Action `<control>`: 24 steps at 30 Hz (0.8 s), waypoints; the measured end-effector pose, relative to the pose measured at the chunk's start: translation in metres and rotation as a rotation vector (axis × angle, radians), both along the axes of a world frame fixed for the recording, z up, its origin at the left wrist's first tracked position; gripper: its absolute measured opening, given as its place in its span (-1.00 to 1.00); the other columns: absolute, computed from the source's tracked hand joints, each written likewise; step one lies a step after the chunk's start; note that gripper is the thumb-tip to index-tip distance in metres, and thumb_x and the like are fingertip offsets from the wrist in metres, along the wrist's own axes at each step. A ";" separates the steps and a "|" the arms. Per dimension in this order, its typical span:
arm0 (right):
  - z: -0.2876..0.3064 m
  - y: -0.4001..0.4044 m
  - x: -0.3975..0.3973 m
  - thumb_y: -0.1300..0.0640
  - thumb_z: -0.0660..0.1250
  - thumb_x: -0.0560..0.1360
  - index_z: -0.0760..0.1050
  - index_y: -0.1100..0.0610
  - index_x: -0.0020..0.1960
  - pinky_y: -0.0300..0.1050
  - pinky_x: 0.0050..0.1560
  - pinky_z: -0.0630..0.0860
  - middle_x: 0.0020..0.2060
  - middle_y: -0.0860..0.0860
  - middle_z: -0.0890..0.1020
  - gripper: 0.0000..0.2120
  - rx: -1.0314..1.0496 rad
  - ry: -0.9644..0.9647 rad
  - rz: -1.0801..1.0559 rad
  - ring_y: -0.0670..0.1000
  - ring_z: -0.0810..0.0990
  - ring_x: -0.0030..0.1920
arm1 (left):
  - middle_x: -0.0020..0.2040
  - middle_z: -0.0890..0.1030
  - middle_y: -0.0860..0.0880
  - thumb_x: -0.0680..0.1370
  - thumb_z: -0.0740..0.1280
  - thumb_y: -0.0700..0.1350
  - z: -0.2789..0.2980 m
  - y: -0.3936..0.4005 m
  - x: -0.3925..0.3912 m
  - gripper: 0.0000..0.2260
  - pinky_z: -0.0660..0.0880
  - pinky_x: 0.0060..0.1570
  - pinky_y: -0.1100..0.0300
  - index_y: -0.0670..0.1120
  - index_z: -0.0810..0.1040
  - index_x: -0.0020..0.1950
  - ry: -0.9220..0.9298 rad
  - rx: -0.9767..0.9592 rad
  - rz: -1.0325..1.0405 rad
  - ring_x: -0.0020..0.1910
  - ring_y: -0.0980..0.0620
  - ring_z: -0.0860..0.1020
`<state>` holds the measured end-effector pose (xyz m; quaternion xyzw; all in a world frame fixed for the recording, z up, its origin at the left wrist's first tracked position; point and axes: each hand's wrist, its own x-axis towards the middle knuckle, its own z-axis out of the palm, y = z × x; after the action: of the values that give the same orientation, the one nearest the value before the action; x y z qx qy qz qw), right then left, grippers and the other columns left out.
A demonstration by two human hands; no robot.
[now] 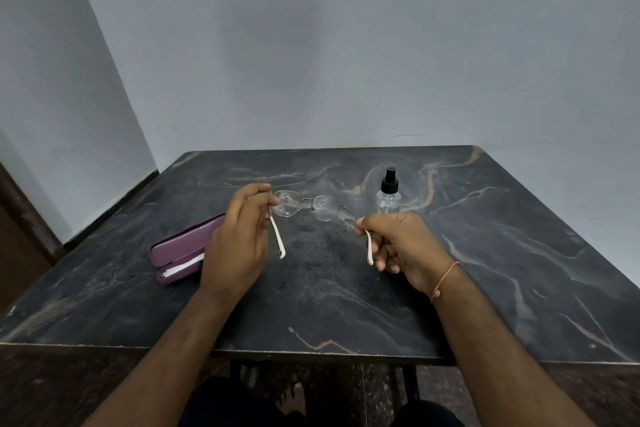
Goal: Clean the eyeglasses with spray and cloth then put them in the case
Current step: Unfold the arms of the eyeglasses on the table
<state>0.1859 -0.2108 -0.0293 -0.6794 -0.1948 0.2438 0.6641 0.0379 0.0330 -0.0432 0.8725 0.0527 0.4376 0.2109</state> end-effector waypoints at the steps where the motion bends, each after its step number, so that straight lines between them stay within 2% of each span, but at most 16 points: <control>1: 0.000 -0.001 0.001 0.06 0.49 0.59 0.78 0.12 -0.21 -0.29 -0.60 0.23 -0.47 0.07 0.58 -0.76 -0.013 -0.012 -0.013 0.01 0.52 -0.60 | 0.52 0.47 0.16 0.76 0.21 -0.09 0.000 0.002 -0.002 -0.81 0.61 -0.04 0.17 0.07 0.55 0.31 0.024 0.033 0.007 0.20 0.32 0.56; 3: -0.001 -0.002 0.002 0.06 0.50 0.58 0.78 0.13 -0.21 -0.29 -0.59 0.23 -0.47 0.07 0.58 -0.77 -0.032 -0.027 -0.028 0.01 0.51 -0.59 | 0.52 0.47 0.13 0.72 0.30 -0.16 0.000 0.006 -0.005 -0.81 0.64 -0.18 0.04 0.03 0.58 0.30 0.091 0.142 0.030 0.15 0.07 0.64; 5: 0.000 -0.003 0.002 0.06 0.51 0.57 0.78 0.12 -0.23 -0.28 -0.59 0.24 -0.47 0.07 0.58 -0.76 -0.049 -0.032 -0.036 0.01 0.50 -0.60 | 0.51 0.50 0.09 0.69 0.37 -0.21 -0.001 0.010 -0.006 -0.79 0.61 -0.28 0.05 0.03 0.60 0.29 0.160 0.226 0.060 0.12 -0.02 0.68; 10: 0.000 -0.004 0.004 0.10 0.53 0.56 0.76 0.19 -0.19 -0.27 -0.60 0.27 -0.48 0.07 0.58 -0.79 -0.085 -0.027 -0.068 0.02 0.51 -0.59 | 0.46 0.54 0.08 0.69 0.40 -0.20 -0.007 0.010 -0.003 -0.80 0.55 -0.40 0.08 0.03 0.63 0.28 0.214 0.273 0.082 0.00 -0.02 0.71; 13: 0.000 -0.004 0.005 0.12 0.53 0.57 0.74 0.27 -0.11 -0.27 -0.60 0.29 -0.48 0.07 0.58 -0.79 -0.128 -0.028 -0.089 0.01 0.52 -0.60 | 0.45 0.54 0.09 0.69 0.41 -0.18 -0.009 0.010 -0.001 -0.80 0.57 -0.38 0.08 0.04 0.64 0.28 0.231 0.276 0.091 -0.03 -0.02 0.71; 20: -0.003 -0.002 0.006 0.15 0.52 0.60 0.71 0.38 -0.01 -0.26 -0.60 0.34 -0.47 0.07 0.60 -0.75 -0.212 -0.051 -0.072 0.00 0.54 -0.59 | 0.33 0.55 0.14 0.70 0.39 -0.16 -0.012 0.012 0.001 -0.81 0.42 -0.41 0.23 0.06 0.63 0.28 0.260 0.243 0.092 -0.20 0.03 0.65; 24: -0.004 -0.002 0.007 0.17 0.51 0.62 0.70 0.40 0.01 -0.25 -0.59 0.37 -0.47 0.07 0.61 -0.75 -0.235 -0.055 -0.071 0.02 0.55 -0.58 | 0.33 0.54 0.16 0.72 0.35 -0.12 -0.014 0.012 0.002 -0.85 0.52 -0.38 0.13 0.06 0.64 0.26 0.287 0.191 0.076 -0.20 0.04 0.64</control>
<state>0.1925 -0.2127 -0.0334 -0.7655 -0.1588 0.2226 0.5824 0.0400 0.0448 -0.0570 0.9395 0.0736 0.3191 0.1006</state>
